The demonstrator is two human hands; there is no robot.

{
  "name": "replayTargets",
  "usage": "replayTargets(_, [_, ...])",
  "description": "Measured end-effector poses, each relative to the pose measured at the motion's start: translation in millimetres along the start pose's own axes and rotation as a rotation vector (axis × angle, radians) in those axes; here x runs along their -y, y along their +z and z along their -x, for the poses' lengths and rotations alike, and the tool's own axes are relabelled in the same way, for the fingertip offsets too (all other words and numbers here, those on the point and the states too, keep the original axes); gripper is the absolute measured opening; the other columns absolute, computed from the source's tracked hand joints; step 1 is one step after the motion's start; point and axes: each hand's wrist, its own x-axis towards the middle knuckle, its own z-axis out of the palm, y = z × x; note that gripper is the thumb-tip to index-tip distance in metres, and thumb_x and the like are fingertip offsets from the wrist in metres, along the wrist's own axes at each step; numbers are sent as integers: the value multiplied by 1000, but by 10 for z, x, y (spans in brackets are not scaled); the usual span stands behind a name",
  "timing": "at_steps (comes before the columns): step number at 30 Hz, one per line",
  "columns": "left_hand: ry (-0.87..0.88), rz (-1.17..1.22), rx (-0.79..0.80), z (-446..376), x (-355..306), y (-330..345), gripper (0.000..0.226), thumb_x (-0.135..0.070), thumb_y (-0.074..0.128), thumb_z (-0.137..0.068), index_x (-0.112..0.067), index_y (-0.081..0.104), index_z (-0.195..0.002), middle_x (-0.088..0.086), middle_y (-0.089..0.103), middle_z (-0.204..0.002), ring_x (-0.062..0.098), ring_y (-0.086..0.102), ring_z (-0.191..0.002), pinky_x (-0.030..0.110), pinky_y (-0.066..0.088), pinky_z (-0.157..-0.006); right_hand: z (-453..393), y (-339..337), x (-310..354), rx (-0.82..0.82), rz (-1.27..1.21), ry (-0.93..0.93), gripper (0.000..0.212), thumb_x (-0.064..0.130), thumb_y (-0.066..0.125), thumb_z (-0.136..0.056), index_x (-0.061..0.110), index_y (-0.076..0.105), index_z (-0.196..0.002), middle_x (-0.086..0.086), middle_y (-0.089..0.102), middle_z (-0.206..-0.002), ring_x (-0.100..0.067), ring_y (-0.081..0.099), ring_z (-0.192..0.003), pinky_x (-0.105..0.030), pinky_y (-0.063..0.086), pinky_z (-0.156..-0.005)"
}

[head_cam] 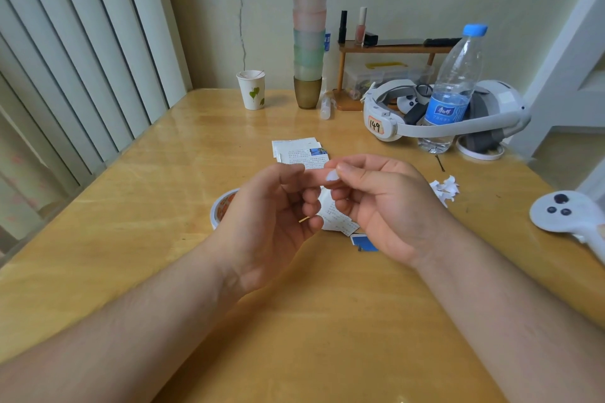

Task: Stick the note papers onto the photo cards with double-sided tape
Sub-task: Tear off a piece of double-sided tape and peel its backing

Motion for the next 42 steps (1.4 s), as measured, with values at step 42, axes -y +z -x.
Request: replayTargets(42, [-92, 30, 138, -11, -26, -46, 64, -53, 46, -95, -4, 75, -124, 1, 49, -76, 15, 44, -67, 32, 41, -70, -20, -161, -1, -162, 887, -678, 6, 15, 72, -90, 21, 72, -88, 9, 70, -82, -15, 69, -78, -31, 58, -71])
